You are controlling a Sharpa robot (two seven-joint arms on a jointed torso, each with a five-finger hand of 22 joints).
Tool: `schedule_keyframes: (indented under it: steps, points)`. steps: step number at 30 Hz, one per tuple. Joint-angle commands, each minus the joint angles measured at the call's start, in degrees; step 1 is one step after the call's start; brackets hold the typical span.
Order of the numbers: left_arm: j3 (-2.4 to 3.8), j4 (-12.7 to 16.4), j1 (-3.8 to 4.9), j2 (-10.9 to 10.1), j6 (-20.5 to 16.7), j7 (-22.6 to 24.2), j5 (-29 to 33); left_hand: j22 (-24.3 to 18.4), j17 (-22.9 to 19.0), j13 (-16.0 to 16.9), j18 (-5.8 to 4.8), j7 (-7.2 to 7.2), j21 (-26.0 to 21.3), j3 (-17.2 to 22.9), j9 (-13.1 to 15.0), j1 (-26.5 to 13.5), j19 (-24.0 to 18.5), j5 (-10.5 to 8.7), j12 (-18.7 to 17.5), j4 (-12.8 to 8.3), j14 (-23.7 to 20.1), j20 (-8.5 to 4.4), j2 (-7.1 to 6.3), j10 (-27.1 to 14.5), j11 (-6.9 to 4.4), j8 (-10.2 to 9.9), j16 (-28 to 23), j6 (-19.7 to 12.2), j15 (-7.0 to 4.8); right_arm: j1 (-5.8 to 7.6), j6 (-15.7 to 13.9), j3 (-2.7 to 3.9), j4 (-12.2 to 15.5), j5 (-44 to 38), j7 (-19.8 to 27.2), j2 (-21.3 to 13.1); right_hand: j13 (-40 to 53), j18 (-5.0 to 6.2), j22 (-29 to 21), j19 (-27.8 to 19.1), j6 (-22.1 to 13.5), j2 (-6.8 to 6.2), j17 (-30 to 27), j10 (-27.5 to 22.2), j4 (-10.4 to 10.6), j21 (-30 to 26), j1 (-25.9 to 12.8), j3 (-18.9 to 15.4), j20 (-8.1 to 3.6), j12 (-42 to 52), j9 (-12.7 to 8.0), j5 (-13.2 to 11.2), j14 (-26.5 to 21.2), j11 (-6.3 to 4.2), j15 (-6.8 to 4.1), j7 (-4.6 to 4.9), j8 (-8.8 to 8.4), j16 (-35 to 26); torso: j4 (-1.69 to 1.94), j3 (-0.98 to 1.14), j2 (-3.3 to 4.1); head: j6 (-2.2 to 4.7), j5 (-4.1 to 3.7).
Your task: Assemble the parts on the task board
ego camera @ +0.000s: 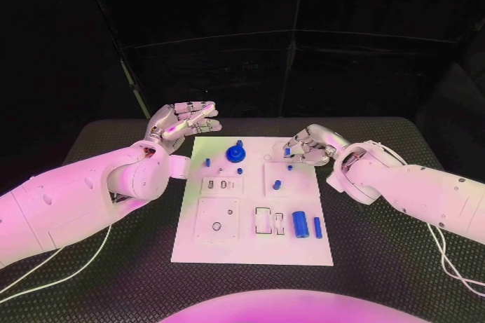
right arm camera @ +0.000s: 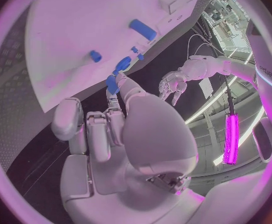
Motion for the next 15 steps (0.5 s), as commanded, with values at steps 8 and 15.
schedule_keyframes:
  steps: [8, 15]
  points:
    - [0.06, 0.0, 0.11, 0.1, 0.4, 0.4, -0.2, -0.1, 0.1, 0.0, 0.32, 0.16, -0.4, 0.1, 0.0, 0.3, 0.4, -0.04, -0.3, -0.4, 0.4, -0.01, 0.27, -0.2, -0.15, -0.4, -0.5, 0.1, 0.14, 0.18, -0.3, 0.05, 5.8, -10.9, -12.7, 6.4, 2.3, -0.86, 0.1, 0.1, 1.2, 0.77, 12.2, -0.1, 0.1, 0.3, 0.6, 0.5, -0.4, -0.1, 0.8, -0.4, 5.4, -0.39, -0.35, -1.24, 0.4, 0.2, 0.09, -0.01, 0.12, -0.21, 1.28]
    - [0.06, -0.1, 0.12, 0.2, 0.4, 0.3, -0.2, -0.1, 0.1, 0.0, 0.32, 0.16, -0.4, 0.1, 0.0, 0.3, 0.4, -0.04, -0.3, -0.4, 0.4, -0.01, 0.27, -0.2, -0.15, -0.4, -0.5, 0.1, 0.14, 0.17, 1.9, -0.01, 4.3, -12.3, -15.9, 12.0, 2.1, -0.81, -0.1, 0.0, 1.2, 0.63, 11.8, -0.2, 0.0, 0.2, 0.4, 0.5, -0.4, -0.2, 0.8, -0.5, 5.3, -0.38, -0.36, -1.21, 0.4, 0.1, -0.02, -0.08, 0.18, -0.33, 2.09]
